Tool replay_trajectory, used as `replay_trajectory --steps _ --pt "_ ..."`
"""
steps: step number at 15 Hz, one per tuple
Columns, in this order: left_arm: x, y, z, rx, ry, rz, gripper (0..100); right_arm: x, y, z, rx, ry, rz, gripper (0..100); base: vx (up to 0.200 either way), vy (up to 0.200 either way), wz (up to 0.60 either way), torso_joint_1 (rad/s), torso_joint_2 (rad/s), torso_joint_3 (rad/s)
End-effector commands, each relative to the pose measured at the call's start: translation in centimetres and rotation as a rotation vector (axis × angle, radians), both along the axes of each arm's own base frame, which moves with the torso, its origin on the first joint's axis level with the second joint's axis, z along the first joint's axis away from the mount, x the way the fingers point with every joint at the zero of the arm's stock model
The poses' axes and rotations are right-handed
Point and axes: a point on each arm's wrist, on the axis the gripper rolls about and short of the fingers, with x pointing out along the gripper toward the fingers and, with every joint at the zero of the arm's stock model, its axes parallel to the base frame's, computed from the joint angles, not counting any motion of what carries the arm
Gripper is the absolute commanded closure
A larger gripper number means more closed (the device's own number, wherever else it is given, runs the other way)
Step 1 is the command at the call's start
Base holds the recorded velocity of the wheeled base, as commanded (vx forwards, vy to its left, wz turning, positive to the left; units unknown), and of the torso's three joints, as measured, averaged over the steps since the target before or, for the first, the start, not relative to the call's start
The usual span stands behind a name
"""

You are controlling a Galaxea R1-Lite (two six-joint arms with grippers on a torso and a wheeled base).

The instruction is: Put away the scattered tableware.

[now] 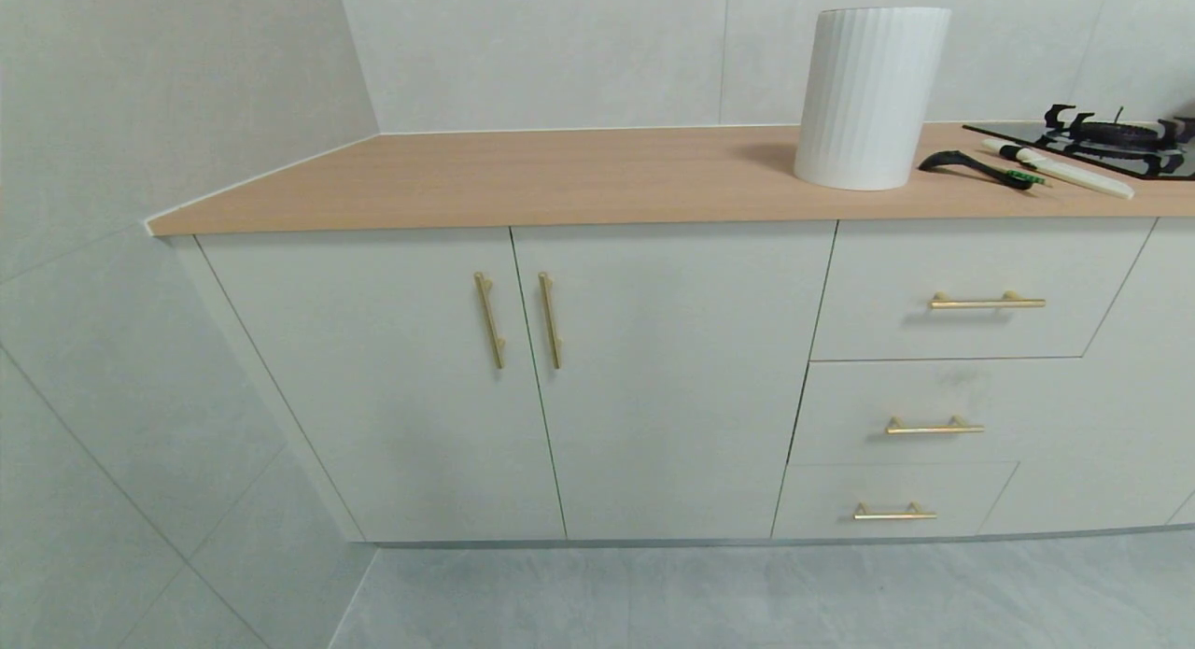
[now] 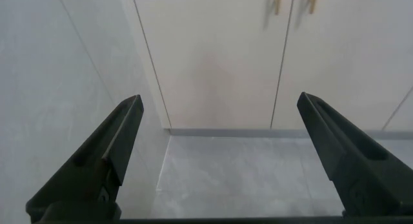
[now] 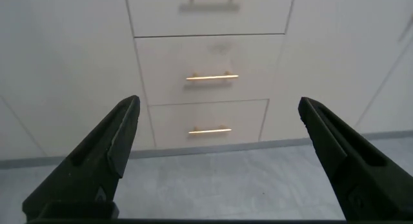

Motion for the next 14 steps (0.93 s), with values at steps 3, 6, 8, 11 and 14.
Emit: replay_trajectory --steps 3,6,8,11,14 --pt "0.76 0.01 -0.82 -0.002 -0.061 -0.003 0 0.05 0.32 -0.12 -0.023 0.014 0.144 0 0.0 0.0 0.0 0.0 0.0 0.0" --pt "1.08 0.01 -0.71 0.014 -0.021 -0.037 0 0.03 0.45 -0.14 -0.056 0.021 0.2 0 0.0 0.0 0.0 0.0 0.0 0.0" --pt "0.76 -0.01 -0.82 0.019 -0.064 -0.019 0 0.04 0.38 -0.12 -0.015 0.016 0.17 0 0.0 0.0 0.0 0.0 0.0 0.0" --pt "0.76 -0.01 -0.8 0.01 -0.066 -0.021 0 0.05 0.05 -0.21 0.023 0.019 0.021 0 0.0 0.0 0.0 0.0 0.0 0.0" --pt "0.76 -0.01 -0.79 0.012 -0.067 -0.021 0 0.04 0.18 -0.66 0.028 0.069 0.076 0 0.0 0.0 0.0 0.0 0.0 0.0"
